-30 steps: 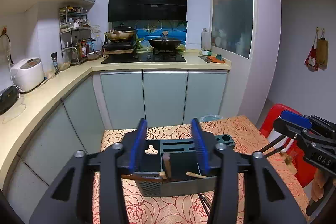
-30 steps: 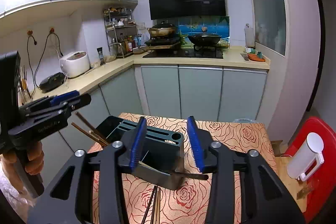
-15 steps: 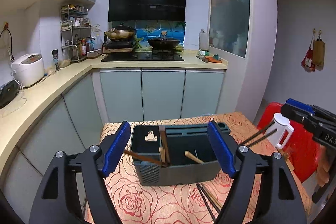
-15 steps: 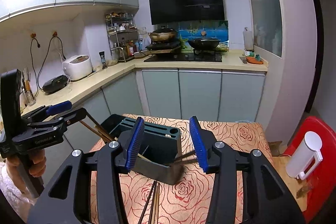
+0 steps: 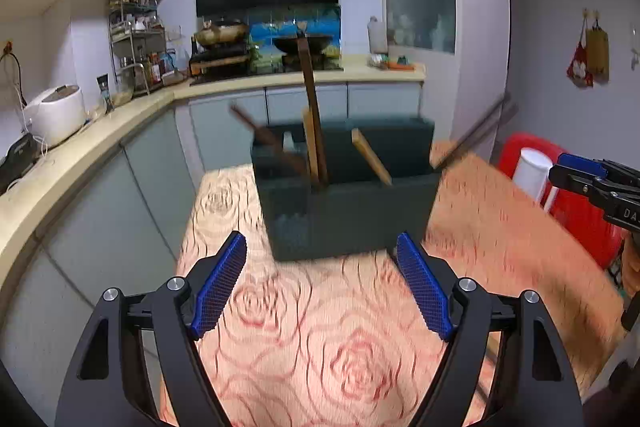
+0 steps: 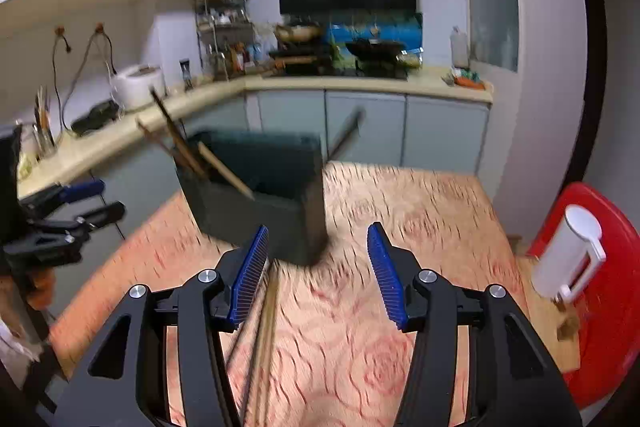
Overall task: Organize utensils
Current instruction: 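Withdraw both open tools from the holder back over the remaining chopsticks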
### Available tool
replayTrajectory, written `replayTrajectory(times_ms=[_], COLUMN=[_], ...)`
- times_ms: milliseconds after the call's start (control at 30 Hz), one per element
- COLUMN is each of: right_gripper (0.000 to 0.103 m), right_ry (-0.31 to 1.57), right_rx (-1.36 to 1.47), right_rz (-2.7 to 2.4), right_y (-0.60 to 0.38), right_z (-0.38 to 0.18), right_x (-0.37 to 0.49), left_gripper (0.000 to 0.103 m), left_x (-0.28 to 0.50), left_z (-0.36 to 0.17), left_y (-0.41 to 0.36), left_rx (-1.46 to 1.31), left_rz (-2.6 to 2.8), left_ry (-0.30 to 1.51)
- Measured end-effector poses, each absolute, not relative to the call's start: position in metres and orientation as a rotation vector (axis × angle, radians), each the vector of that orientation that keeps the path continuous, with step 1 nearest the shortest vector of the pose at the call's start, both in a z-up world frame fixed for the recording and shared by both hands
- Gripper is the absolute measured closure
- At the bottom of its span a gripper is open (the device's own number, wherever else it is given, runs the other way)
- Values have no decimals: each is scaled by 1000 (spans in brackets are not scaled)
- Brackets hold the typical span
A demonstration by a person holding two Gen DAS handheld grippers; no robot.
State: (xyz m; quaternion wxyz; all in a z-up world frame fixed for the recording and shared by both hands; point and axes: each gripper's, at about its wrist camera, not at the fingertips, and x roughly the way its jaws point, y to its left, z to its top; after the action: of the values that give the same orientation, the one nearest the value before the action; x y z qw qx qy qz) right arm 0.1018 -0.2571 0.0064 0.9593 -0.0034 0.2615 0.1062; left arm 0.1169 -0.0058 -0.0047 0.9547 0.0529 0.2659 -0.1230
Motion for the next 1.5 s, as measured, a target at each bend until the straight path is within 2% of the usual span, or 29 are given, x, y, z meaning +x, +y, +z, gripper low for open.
replayTrajectory(times_ms=[233,500,1000,1500], right_gripper=[48,48,48,48], right_ry=[623,690,713,745], right_rx=[-10,19,40,-36], right_rz=[182,179,183,265], right_y=[-266,-273,-278,-258], right_z=[-56,-92,-102,-114], right_x=[72,49,45,25], left_gripper=[28,28,28,28], left_x=[87,55,39,43], left_z=[-51,-82,-134,-134], left_y=[-7,-48,-116,-77], left_rx=[102,143,285,236], left_rz=[-281,-402,-532,-437], left_ry=[610,677,837,847])
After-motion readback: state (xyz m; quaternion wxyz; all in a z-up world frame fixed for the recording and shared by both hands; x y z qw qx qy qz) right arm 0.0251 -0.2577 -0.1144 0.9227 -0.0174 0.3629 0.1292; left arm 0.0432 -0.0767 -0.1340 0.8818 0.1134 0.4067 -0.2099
